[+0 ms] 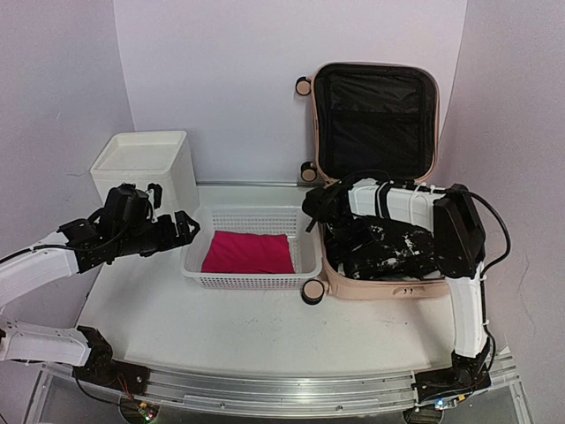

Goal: Open, take out, and arrange the luggage

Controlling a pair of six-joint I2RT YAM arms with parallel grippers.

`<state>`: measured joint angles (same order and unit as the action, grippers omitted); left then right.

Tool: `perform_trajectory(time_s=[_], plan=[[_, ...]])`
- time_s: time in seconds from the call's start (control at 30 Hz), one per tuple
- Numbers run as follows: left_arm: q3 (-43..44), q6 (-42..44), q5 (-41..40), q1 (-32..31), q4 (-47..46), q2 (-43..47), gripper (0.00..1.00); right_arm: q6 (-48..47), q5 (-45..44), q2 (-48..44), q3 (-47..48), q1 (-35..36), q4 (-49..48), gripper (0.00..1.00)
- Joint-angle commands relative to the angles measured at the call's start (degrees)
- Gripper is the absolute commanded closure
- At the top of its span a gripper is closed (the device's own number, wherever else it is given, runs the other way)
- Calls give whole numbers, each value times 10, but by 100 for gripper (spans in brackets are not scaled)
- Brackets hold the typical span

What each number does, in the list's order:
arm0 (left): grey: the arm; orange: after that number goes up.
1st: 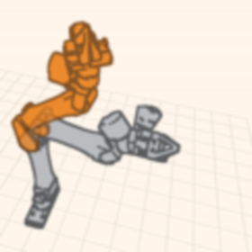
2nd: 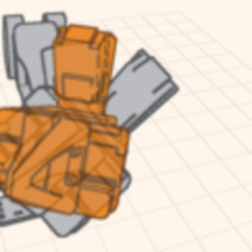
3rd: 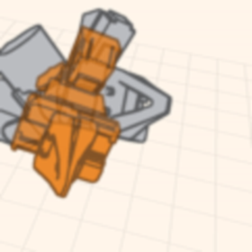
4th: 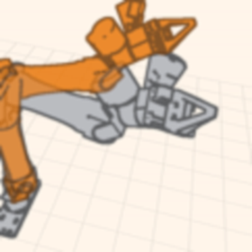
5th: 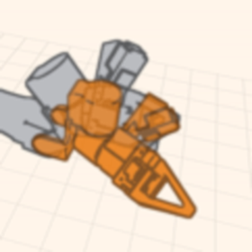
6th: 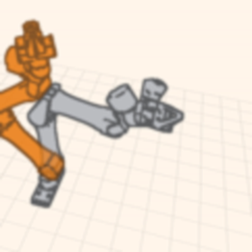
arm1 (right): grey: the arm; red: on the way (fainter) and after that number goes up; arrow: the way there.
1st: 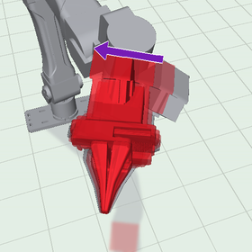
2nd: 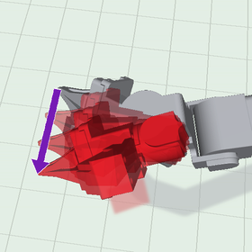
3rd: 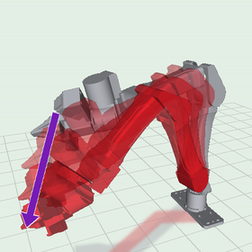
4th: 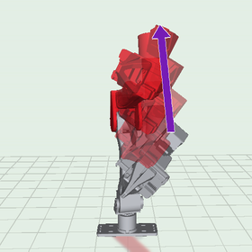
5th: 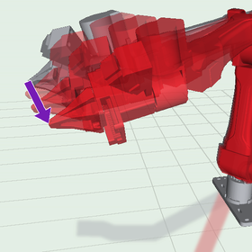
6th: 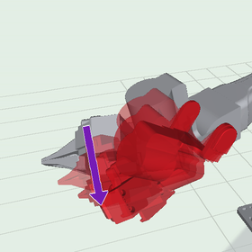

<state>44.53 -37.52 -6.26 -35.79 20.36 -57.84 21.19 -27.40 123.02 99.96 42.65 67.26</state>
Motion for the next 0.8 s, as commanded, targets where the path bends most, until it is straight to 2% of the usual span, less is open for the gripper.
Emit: perform_trajectory(time_s=[0.0, 0.17, 0.3, 0.57, 0.77], plan=[[10, -3, 8, 0, -25, -5, 1, 5, 13, -22, -21, -5, -36, 35], [12, -8, 12, 0, -28, -10, 1, -14, -23, 7, -15, -7, -47, 34], [13, -8, 14, 0, -28, -9, 1, -26, -38, 12, -11, -8, -62, 38], [15, -12, 15, 0, -28, -12, 1, -42, -25, -36, -32, -8, -92, 74], [19, -19, 21, 0, -29, -23, 1, -52, -6, -76, -54, -17, -102, 87]])
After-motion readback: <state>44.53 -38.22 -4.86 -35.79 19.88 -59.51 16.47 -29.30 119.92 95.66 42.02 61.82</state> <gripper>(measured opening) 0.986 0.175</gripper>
